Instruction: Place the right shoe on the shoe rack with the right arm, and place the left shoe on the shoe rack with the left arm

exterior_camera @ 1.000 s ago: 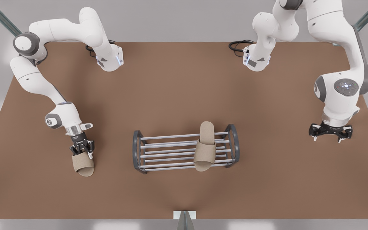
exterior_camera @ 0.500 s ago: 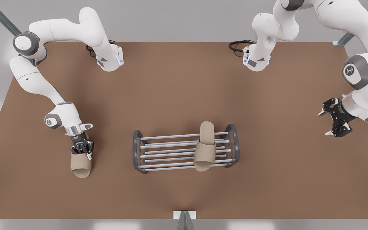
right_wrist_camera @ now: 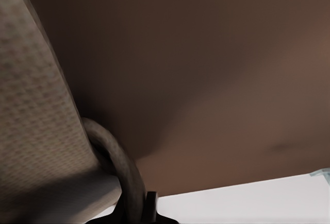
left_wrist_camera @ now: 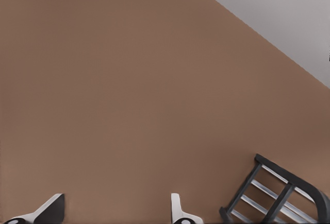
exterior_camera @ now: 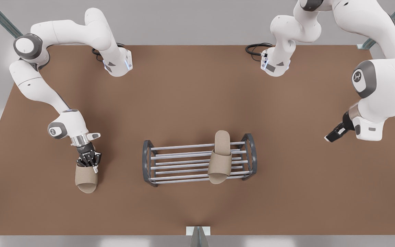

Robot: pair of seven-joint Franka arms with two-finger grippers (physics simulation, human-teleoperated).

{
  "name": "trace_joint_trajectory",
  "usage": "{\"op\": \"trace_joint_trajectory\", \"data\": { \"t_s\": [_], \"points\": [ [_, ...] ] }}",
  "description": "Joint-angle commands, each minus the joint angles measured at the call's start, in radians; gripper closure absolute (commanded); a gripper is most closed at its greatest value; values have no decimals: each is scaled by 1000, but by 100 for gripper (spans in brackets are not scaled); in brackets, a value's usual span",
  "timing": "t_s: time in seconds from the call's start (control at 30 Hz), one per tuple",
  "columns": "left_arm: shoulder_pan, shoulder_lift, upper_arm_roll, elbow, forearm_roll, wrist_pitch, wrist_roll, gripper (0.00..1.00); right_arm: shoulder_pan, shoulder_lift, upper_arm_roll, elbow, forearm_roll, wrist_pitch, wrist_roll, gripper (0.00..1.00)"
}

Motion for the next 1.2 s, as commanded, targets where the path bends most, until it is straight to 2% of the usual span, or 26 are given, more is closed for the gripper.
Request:
{"op": "trace_joint_trajectory", "data": {
  "t_s": [0.0,0.1,0.43,0.5,0.67,0.83,0.97,1.17],
  "points": [
    [-1,-1,1,1,4,-8,572,0,7,-18,1,0,3,1,5,79],
    [-1,-3,1,1,5,-8,571,0,13,-85,24,-9,5,10,12,79],
    [15,-12,-6,4,8,-17,571,0,19,-351,78,-20,57,269,22,79],
    [98,-12,-94,30,8,-39,569,0,7,-397,118,-17,57,325,18,79],
    [99,-12,-94,31,7,-46,571,0,-13,-471,172,-18,86,454,28,79],
    [99,-12,-94,31,5,-55,572,0,22,-501,204,-20,197,435,64,79],
    [99,-12,-94,31,5,-55,572,0,125,-543,204,-14,201,328,290,79],
    [99,-13,-94,31,5,-68,572,0,248,-678,204,-15,264,268,575,79]
  ]
}}
